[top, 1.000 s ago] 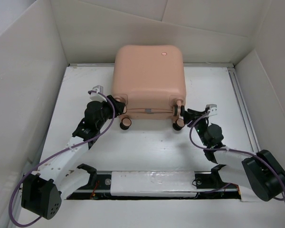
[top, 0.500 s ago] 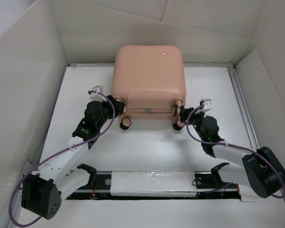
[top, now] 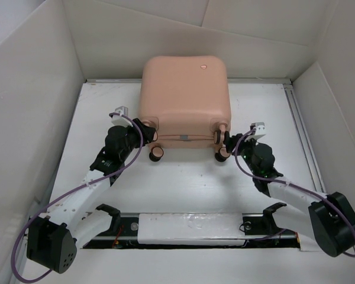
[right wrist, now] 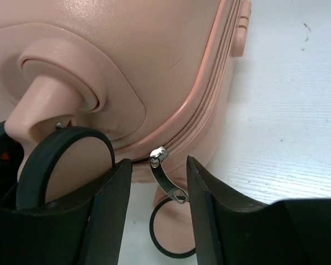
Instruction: Pack the luggage
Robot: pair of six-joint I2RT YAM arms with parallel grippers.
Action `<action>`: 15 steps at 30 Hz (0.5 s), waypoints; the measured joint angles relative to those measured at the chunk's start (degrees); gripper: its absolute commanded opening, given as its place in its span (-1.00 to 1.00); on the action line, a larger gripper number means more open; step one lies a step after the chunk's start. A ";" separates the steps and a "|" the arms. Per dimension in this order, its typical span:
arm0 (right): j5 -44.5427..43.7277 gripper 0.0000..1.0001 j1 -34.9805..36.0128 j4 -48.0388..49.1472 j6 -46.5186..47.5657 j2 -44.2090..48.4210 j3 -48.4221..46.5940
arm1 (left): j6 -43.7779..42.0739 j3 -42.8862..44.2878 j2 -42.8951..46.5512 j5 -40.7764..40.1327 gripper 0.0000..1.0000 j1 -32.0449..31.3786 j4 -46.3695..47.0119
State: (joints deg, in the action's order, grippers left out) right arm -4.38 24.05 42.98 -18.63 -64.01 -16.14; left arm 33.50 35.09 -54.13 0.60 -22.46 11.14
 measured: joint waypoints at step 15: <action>0.13 -0.11 -0.85 -11.39 0.46 0.74 -1.16 | 0.20 -0.48 0.00 0.44 -1.00 0.04 0.66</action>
State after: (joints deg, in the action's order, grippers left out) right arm -4.25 23.20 31.59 -18.17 -63.26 -17.30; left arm 33.69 34.61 -54.13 1.04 -22.41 11.79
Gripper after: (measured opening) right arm 0.447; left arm 0.436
